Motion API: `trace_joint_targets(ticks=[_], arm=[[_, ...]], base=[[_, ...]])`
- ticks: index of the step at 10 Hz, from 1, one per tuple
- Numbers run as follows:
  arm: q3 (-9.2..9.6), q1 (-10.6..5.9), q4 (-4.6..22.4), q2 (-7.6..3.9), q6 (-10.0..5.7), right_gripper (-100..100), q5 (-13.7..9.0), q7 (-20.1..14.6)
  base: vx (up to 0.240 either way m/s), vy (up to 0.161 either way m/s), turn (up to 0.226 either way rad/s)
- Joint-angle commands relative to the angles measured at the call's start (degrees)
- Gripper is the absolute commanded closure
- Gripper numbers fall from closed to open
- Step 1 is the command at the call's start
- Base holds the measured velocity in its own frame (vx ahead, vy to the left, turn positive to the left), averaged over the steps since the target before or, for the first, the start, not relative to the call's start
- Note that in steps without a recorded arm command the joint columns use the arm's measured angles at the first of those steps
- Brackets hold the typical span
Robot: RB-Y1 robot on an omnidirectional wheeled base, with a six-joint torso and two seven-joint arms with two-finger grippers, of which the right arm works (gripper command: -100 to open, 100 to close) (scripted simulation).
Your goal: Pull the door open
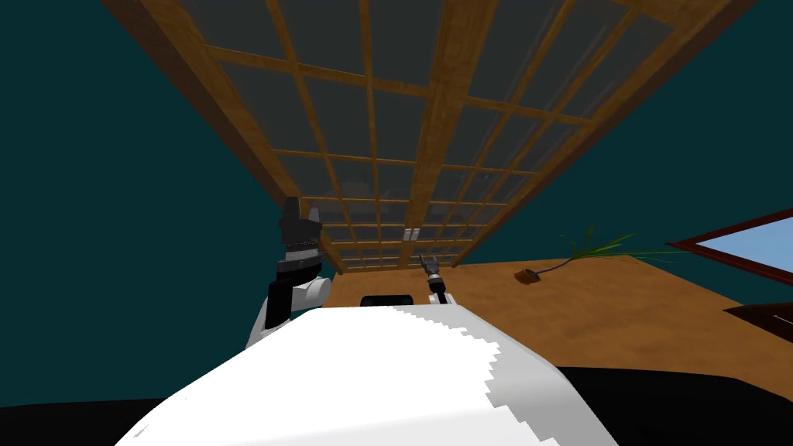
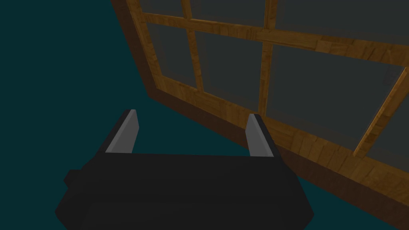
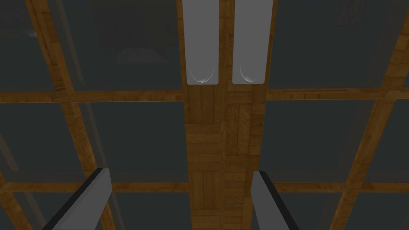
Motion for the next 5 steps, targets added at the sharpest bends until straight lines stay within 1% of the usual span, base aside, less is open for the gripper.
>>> trace_joint_targets(ticks=[1, 2, 3, 5], arm=[[-0.36, -0.66, 1.88, 0.31, -0.63, -100, 0.61, 1.63], [-0.59, -1.14, 3.17, 0.71, -1.05, -100, 1.08, 2.78], [-0.69, -1.37, 3.74, 0.90, -1.24, -100, 1.29, 3.29], [-1.06, -2.30, 5.90, 1.68, -1.95, -100, 2.09, 5.24]], base=[[0.116, -0.029, 0.038], [0.139, -0.021, 0.024], [0.121, -0.034, 0.021], [0.114, -0.038, 0.027]])
